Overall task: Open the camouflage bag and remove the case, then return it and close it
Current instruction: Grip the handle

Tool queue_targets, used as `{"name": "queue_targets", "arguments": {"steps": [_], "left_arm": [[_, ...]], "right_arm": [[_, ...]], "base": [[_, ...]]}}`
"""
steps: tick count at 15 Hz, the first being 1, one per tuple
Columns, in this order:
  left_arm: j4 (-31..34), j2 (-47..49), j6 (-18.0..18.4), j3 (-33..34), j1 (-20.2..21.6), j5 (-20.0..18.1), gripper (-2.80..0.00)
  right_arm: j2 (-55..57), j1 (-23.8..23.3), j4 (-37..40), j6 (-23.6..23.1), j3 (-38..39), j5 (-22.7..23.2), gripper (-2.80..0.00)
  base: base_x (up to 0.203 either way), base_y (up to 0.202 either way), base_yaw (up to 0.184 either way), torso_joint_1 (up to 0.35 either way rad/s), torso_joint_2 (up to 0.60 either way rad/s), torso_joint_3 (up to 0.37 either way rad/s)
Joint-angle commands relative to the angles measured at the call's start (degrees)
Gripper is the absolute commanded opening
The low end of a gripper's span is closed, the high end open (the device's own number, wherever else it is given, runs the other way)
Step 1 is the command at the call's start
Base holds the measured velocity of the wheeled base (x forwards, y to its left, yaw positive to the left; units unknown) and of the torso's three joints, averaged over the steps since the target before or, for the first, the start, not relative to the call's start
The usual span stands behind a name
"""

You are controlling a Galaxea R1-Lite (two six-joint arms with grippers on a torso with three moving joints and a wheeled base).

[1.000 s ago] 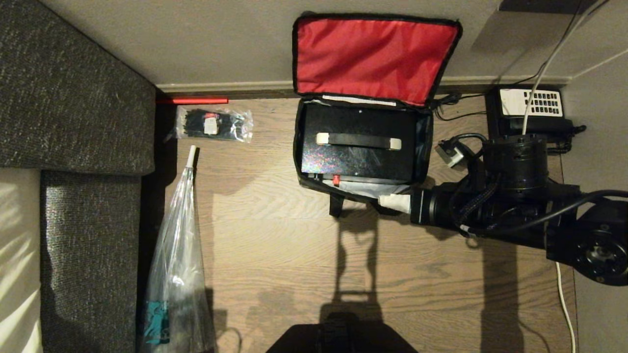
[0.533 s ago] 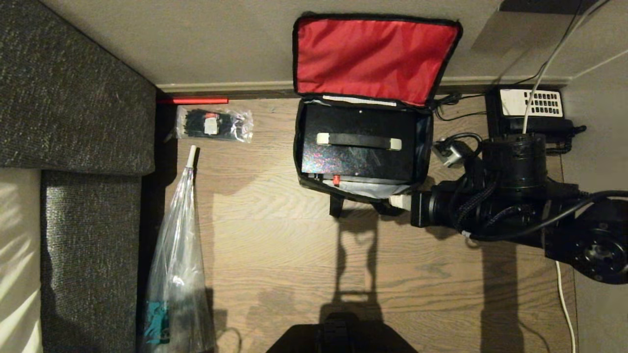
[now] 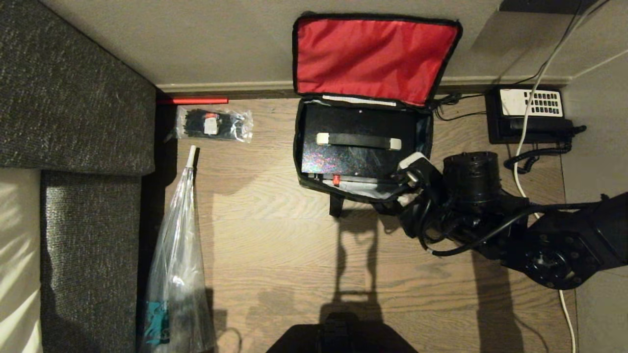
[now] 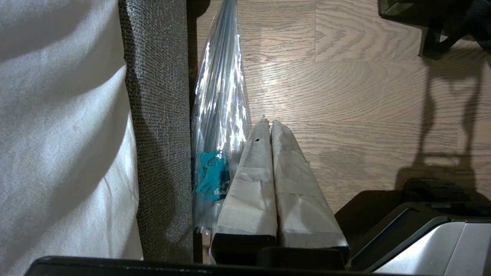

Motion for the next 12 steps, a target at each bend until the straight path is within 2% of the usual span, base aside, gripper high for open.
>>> {"name": "queue_targets", "arguments": {"steps": [1, 3, 5, 8, 9, 10, 12], "left_arm": [[-0.03, -0.11, -0.02, 0.09, 0.02, 0.01, -2.80], [-0.03, -0.11, -0.07, 0.16, 0.02, 0.01, -2.80], [-0.03, -0.11, 0.01, 0.18, 0.02, 0.01, -2.80], [-0.03, -0.10, -0.06, 0.18, 0.02, 0.01, -2.80], [-0.03, -0.11, 0.01, 0.18, 0.02, 0.01, -2.80], [-0.03, -0.11, 0.01, 0.18, 0.02, 0.01, -2.80], [-0.03, -0.10, 0.01, 0.18, 0.02, 0.01, -2.80]], "right_arm": [[1.13, 0.11, -2.28, -19.41, -3.17, -0.58, -2.80], [2.97, 0.21, -5.39, -36.06, -6.84, -2.18, -2.80], [5.03, 0.81, -8.48, -47.60, -8.73, -3.09, -2.80], [8.04, 1.09, -15.76, -67.74, -11.87, -4.87, -2.80], [9.76, 1.63, -18.00, -72.67, -13.05, -7.53, -2.80], [11.21, 2.53, -18.54, -74.29, -14.04, -11.02, -2.80], [13.24, 4.44, -18.16, -75.03, -16.54, -20.94, -2.80]], "base": [[0.000, 0.000, 0.000, 0.000, 0.00, 0.000], [0.000, 0.000, 0.000, 0.000, 0.00, 0.000], [0.000, 0.000, 0.000, 0.000, 0.00, 0.000], [0.000, 0.000, 0.000, 0.000, 0.00, 0.000], [0.000, 0.000, 0.000, 0.000, 0.00, 0.000], [0.000, 0.000, 0.000, 0.000, 0.00, 0.000], [0.000, 0.000, 0.000, 0.000, 0.00, 0.000]]}}
